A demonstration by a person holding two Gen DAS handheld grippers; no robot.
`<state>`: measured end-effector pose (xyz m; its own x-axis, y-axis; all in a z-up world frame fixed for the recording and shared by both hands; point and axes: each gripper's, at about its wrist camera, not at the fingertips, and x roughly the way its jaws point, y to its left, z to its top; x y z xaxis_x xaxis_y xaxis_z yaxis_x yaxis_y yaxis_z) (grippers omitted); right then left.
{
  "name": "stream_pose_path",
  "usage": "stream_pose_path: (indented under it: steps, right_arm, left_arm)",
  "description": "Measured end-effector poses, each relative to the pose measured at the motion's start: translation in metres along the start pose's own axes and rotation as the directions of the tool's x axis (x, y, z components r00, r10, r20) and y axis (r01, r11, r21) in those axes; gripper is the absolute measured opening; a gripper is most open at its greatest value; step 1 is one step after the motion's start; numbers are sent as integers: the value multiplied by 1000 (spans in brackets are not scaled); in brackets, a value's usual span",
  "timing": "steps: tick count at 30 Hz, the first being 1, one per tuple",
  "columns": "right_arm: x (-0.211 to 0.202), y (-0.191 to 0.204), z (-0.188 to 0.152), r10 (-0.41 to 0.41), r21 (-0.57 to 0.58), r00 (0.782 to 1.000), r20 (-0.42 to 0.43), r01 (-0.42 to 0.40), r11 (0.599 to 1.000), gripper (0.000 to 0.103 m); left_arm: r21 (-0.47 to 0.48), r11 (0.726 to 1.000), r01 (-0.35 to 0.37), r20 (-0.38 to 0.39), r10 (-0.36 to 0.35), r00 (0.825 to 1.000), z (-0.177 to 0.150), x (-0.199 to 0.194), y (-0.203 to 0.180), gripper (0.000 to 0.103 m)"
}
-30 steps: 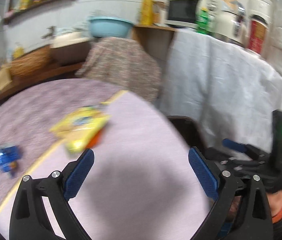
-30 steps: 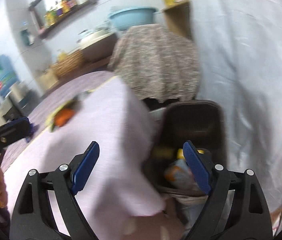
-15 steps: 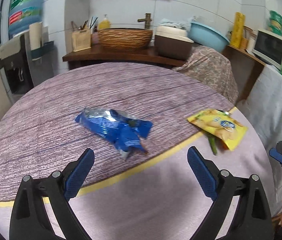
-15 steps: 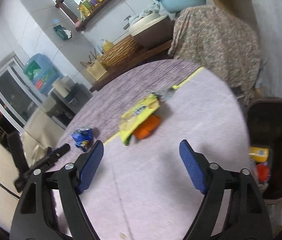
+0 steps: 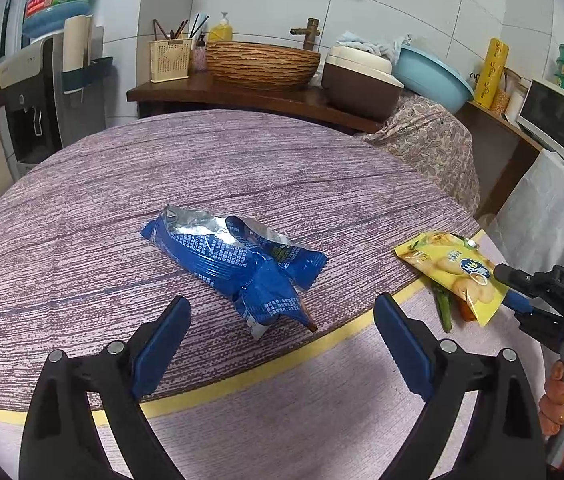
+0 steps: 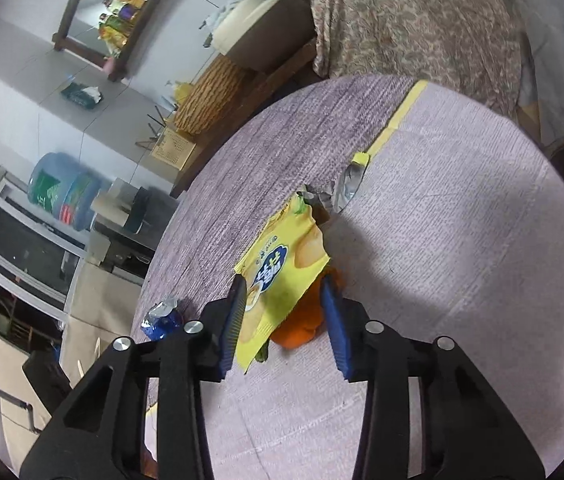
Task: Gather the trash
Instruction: 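Grasp yellow snack bag with right tool while left tool grasps blue snack bag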
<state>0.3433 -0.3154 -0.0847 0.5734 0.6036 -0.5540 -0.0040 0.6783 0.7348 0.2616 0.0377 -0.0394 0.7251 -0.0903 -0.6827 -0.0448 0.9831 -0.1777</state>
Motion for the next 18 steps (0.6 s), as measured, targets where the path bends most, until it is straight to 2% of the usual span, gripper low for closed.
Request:
stream_pose_path:
  steps: [2,4,5,9,14,15,18]
  right_arm:
    - [1,2,0,-1,-16,1000,7,1,1000,17]
    - [0,3,-1,17,-18,1000,12,-17,1000,14]
    - [-1,4,-3,30,-22,999,15,-30,999,13]
    - [-11,18,-11,41,-104,999,33,-38,994,9]
    - [-25,36,-20,73,-186,996,47,-63,981,7]
    - [-29,39,-22,79,-198,996,48,-68,978,7]
    - [-41,50,-31,95,-246,994,52,-79,966,6]
  left_arm:
    - [-6,1000,-4,-8,4,1000,0,4,1,84]
    - [-14,1000,-3,-24,3,1000,0,9,5,70]
    - [-20,1000,2,-37,-3,999,0,13,7,67]
    - [-39,999,23,-69,-26,997,-1,20,11,47]
    - [-38,999,28,-66,-30,997,-3,21,11,40]
    - [-40,999,31,-65,-33,997,-3,20,11,28]
    - [-35,999,36,-65,-38,997,-6,18,11,24]
